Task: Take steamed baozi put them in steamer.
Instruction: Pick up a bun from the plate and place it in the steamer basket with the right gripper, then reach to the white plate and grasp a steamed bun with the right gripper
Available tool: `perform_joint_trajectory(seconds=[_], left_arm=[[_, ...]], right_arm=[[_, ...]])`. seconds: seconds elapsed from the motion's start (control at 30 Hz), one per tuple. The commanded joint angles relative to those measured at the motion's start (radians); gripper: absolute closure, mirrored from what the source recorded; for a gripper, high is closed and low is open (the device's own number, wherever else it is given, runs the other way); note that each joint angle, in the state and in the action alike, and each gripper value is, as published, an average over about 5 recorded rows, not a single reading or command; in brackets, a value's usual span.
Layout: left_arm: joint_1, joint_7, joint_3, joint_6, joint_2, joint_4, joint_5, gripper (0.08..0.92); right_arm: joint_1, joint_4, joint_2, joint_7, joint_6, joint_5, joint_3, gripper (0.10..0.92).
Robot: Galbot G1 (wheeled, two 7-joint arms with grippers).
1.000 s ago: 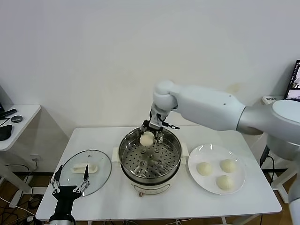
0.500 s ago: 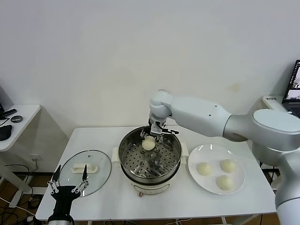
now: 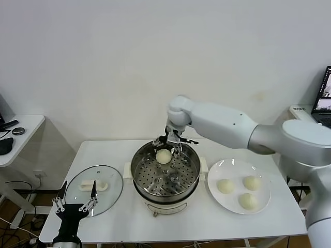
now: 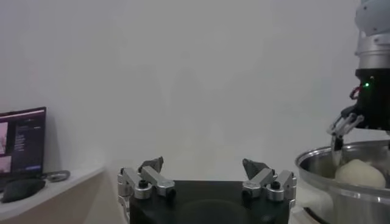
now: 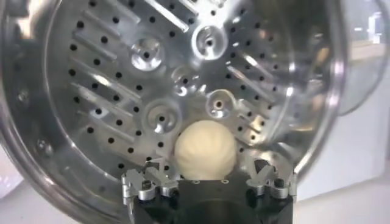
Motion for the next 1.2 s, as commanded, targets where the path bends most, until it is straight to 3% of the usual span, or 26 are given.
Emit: perform_joint_trajectory(seconds=[0.03, 0.27, 0.43, 0.57, 0.9, 1.2], left_arm=[[-0.001, -0.033, -0.002, 0.107, 0.011, -0.041, -0.02, 0.177], [-0.017, -0.038, -0.015, 0.162, 0.034, -0.043, -0.022, 0.177], [-0.02, -0.034, -0.009, 0.153, 0.035, -0.033, -0.018, 0.177], [-0.025, -0.035, -0.007, 0.142, 0.026, -0.03, -0.016, 0.177], [-0.02, -0.036, -0.009, 0.123, 0.002, -0.034, -0.001, 0.177], [-0.006, -0.034, -0.024, 0.121, -0.009, -0.041, 0.01, 0.177]], right_arm=[[0.279, 0.436, -0.382, -0.043, -0.712, 0.472, -0.1, 0.203], [0.314, 0.62, -0.71, -0.072, -0.95, 0.424, -0.201, 0.203], [0.216, 0.653, -0.84, -0.042, -0.96, 0.332, -0.24, 0.203], [-0.02, 0.62, -0.883, -0.033, -0.929, 0.229, -0.101, 0.203], [-0.411, 0.456, -0.798, 0.029, -0.869, 0.11, 0.222, 0.203], [-0.541, 0.295, -0.642, 0.042, -0.794, 0.03, 0.307, 0.203]])
